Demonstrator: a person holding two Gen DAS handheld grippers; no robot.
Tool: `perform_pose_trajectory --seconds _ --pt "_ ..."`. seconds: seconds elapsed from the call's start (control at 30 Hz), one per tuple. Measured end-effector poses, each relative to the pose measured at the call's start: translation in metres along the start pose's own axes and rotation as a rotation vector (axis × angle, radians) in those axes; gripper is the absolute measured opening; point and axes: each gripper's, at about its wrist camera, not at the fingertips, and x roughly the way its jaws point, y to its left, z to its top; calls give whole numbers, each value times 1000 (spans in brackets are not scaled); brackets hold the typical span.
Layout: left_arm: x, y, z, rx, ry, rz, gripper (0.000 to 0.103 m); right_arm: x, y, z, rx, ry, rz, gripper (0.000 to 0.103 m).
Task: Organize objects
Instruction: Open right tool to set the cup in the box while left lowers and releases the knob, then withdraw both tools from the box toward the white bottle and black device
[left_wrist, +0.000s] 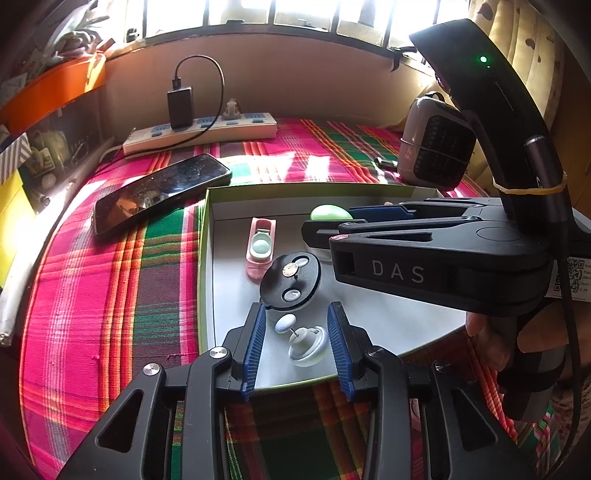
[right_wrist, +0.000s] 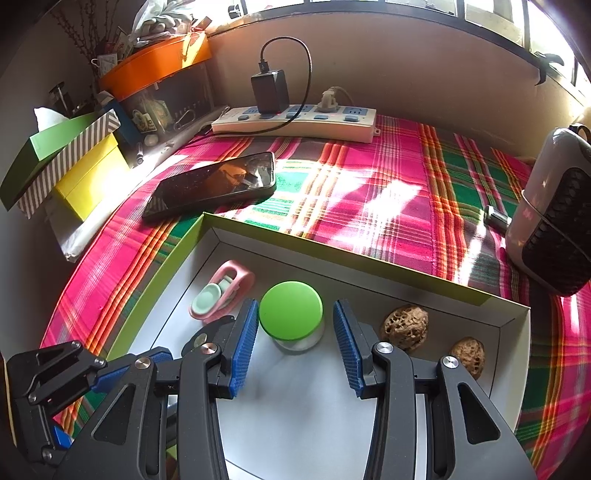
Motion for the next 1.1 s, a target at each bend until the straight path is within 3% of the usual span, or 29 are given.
perform_pose_trajectory --seconds 1.1 --pt "-32 -11 -12 11 -39 11 43 -50 -4 -31 64 -91 -25 48"
